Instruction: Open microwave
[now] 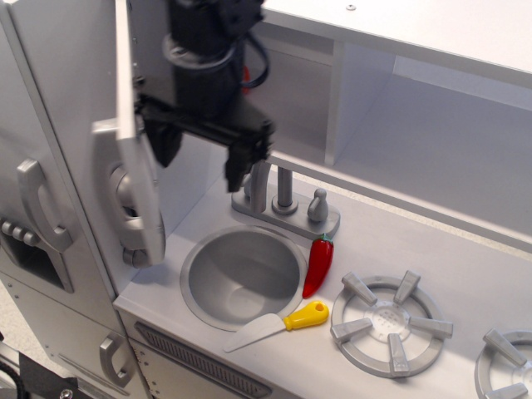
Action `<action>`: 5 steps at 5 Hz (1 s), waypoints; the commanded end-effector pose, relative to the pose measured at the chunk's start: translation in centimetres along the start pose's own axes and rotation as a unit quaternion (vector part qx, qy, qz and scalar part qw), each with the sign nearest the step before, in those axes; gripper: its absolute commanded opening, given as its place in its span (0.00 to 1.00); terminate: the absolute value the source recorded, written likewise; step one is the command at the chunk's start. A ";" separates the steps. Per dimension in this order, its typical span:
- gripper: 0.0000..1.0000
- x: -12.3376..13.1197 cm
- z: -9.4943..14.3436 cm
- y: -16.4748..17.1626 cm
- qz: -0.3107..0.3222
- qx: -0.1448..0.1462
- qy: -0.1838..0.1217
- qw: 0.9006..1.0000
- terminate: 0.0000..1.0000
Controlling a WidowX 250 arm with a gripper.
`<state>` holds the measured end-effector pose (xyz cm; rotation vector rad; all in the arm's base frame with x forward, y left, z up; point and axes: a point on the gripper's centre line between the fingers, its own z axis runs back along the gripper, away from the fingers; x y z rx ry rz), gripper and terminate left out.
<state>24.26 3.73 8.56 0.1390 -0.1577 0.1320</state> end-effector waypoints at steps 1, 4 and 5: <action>1.00 -0.2 2.2 3.3 -0.007 0.002 -0.027 1.000 0.00; 1.00 1.3 7.9 3.3 0.011 -0.074 -0.031 0.997 0.00; 1.00 1.3 7.9 3.3 0.011 -0.074 -0.031 0.997 0.00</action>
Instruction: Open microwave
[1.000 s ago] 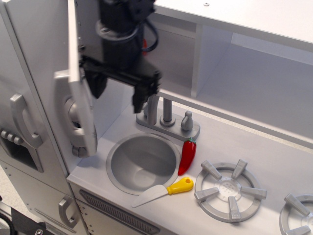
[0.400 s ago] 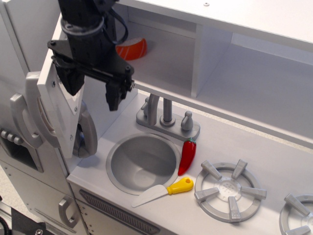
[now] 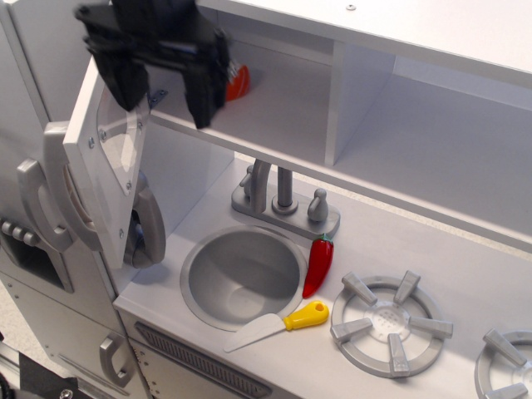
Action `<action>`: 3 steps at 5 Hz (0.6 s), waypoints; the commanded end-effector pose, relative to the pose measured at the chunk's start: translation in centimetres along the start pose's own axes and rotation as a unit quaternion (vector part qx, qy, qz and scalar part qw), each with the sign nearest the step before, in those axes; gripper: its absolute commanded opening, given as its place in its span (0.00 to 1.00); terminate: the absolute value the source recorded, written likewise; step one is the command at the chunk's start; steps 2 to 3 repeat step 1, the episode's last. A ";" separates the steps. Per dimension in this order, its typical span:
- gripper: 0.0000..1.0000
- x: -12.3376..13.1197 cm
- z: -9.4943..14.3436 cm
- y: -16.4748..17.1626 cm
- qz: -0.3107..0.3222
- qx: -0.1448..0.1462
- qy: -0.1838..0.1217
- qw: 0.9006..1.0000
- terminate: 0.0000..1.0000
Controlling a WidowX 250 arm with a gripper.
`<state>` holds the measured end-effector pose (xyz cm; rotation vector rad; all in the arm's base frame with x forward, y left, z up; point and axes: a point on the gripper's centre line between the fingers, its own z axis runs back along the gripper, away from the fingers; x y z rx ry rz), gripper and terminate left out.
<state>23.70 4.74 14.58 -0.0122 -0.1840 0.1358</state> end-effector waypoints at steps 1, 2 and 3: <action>1.00 0.8 2.2 1.1 0.000 0.001 -0.024 1.000 1.00; 1.00 0.8 2.2 1.1 0.000 0.001 -0.024 1.000 1.00; 1.00 0.8 2.2 1.1 0.000 0.001 -0.024 1.000 1.00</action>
